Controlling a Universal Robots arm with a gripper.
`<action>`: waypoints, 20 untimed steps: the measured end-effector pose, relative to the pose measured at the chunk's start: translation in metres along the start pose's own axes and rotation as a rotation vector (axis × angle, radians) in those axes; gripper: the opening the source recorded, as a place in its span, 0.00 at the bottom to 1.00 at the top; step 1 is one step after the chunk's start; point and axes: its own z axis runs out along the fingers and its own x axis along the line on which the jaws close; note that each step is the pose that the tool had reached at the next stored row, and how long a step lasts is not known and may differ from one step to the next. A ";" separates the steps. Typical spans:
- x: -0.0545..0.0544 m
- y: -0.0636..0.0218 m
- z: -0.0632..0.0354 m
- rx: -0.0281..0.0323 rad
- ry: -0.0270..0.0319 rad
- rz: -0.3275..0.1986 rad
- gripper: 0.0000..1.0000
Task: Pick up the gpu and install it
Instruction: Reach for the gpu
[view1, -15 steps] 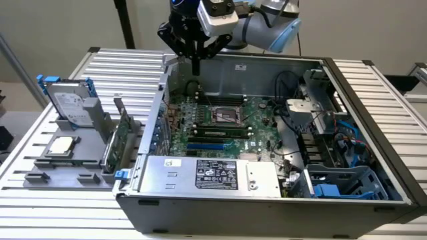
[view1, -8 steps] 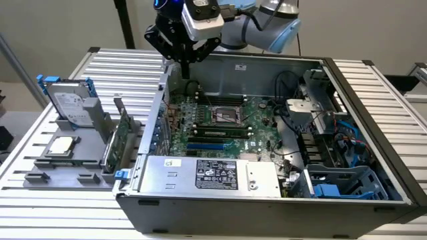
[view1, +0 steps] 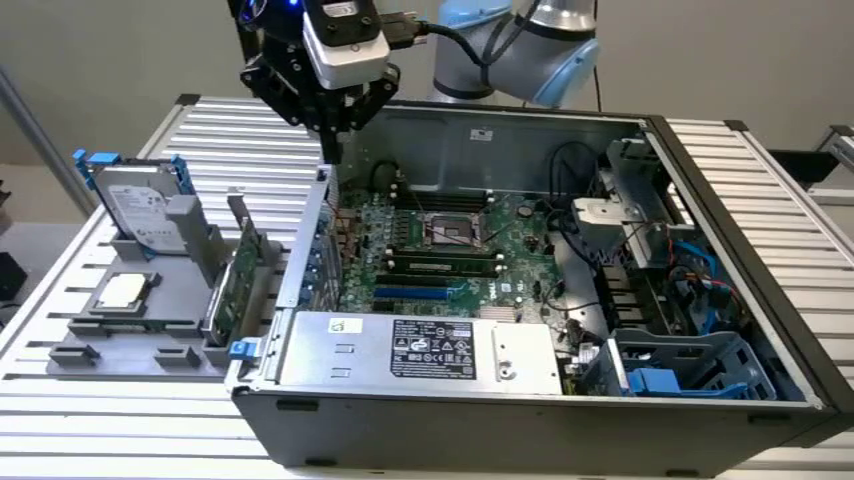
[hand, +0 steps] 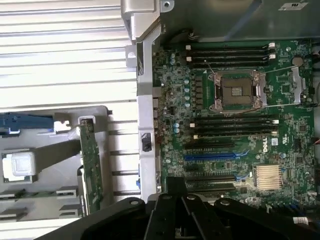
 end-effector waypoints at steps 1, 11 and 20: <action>0.005 -0.0011 -0.0002 0.0004 0.0000 0.000 0.00; 0.050 -0.0099 -0.0011 0.0061 -0.0004 0.000 0.00; 0.090 -0.0155 0.0020 0.0163 -0.0012 0.000 0.00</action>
